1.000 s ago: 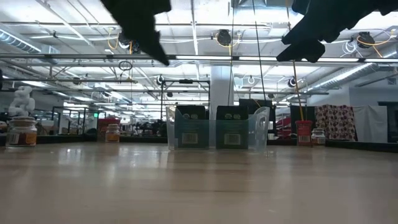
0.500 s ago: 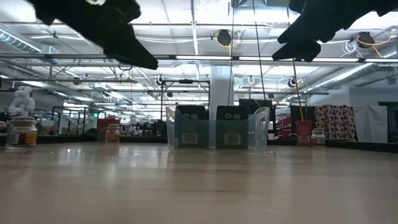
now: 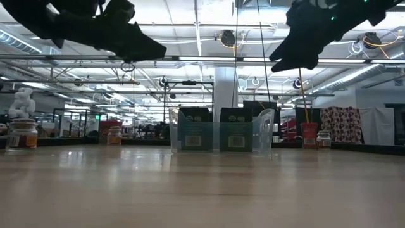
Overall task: Sort spices by type
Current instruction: Put the red seasoning bottle into the gray bin
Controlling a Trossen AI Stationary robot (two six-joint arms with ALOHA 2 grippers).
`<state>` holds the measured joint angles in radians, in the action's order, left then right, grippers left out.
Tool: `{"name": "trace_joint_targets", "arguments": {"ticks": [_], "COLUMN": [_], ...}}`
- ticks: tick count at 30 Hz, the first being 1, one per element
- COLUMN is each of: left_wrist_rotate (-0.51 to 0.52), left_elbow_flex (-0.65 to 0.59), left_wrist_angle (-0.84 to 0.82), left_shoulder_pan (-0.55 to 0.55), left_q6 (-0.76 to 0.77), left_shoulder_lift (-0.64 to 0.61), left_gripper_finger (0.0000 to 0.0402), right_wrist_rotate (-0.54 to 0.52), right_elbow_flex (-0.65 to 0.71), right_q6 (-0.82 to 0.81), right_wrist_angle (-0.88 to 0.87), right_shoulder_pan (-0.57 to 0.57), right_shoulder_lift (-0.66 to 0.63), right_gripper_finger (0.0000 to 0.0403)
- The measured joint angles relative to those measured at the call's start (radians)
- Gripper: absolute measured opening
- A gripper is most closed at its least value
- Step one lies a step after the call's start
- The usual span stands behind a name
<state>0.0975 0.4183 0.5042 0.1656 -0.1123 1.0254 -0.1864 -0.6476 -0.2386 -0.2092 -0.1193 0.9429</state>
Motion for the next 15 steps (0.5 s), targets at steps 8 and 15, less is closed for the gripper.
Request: {"name": "trace_joint_targets", "arguments": {"ticks": [8, 15], "left_wrist_rotate": [-0.116, -0.155], "left_elbow_flex": [0.000, 0.000], "left_wrist_angle": [0.005, 0.010], "left_shoulder_pan": [0.128, 0.136], "left_q6": [0.001, 0.002], "left_shoulder_lift": [0.000, 0.000], "left_gripper_finger": [0.0212, 0.0212], "right_wrist_rotate": [0.006, 0.005], "right_elbow_flex": [-0.001, -0.132], "right_q6": [0.022, 0.002], "right_wrist_angle": [-0.003, -0.205], "right_shoulder_pan": [-0.191, -0.353], "right_shoulder_lift": [0.000, 0.016], "right_gripper_finger": [0.0263, 0.0263]}}
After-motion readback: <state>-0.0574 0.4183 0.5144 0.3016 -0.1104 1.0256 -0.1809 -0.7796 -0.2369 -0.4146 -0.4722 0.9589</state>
